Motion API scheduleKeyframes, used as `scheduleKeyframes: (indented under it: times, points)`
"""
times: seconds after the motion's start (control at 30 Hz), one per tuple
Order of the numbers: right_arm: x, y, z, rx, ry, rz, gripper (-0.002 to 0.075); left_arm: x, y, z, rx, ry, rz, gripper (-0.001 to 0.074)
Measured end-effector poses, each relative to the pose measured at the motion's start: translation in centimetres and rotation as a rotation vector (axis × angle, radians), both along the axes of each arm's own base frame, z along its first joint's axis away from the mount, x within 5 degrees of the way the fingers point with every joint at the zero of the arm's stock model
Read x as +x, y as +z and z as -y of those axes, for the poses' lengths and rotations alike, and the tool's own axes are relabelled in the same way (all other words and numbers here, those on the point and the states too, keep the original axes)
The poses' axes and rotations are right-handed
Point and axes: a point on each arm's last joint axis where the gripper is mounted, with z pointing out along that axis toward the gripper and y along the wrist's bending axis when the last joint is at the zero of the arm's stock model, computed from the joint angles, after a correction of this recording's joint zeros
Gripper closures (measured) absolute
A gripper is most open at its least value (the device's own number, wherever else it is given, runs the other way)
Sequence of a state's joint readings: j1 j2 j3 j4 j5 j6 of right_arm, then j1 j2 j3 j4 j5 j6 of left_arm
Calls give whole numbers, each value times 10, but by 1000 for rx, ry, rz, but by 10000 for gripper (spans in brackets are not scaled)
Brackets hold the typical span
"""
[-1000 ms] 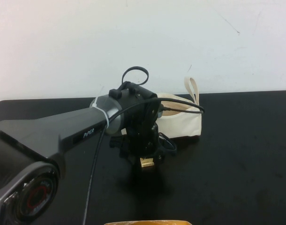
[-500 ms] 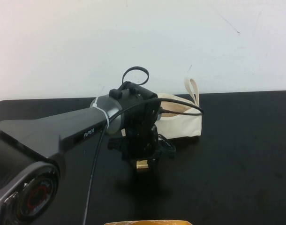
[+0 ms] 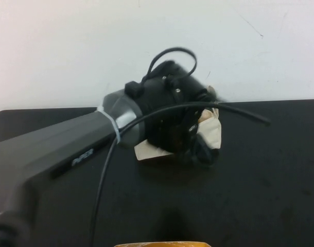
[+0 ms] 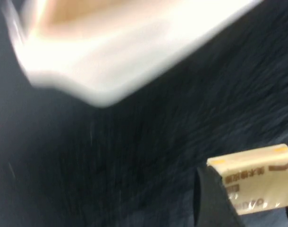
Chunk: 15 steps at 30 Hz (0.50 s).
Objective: Put eraser into pencil case
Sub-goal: Pick up the eraser from the table, then place the eraser on the pencil case
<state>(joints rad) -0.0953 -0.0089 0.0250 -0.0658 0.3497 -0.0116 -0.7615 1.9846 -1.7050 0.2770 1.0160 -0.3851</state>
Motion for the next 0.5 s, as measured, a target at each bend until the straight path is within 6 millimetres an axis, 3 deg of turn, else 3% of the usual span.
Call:
scheduleKeyframes:
  times: [0.1,0.2,0.5]
  points:
    - [0,0,0,0,0,0,727,-2,25,7,-70,-41,154,447]
    - [0,0,0,0,0,0,727,6,33,7,-135,-24,242,447]
    - [0,0,0,0,0,0,727,46,8,-1,-249,40,292,447]
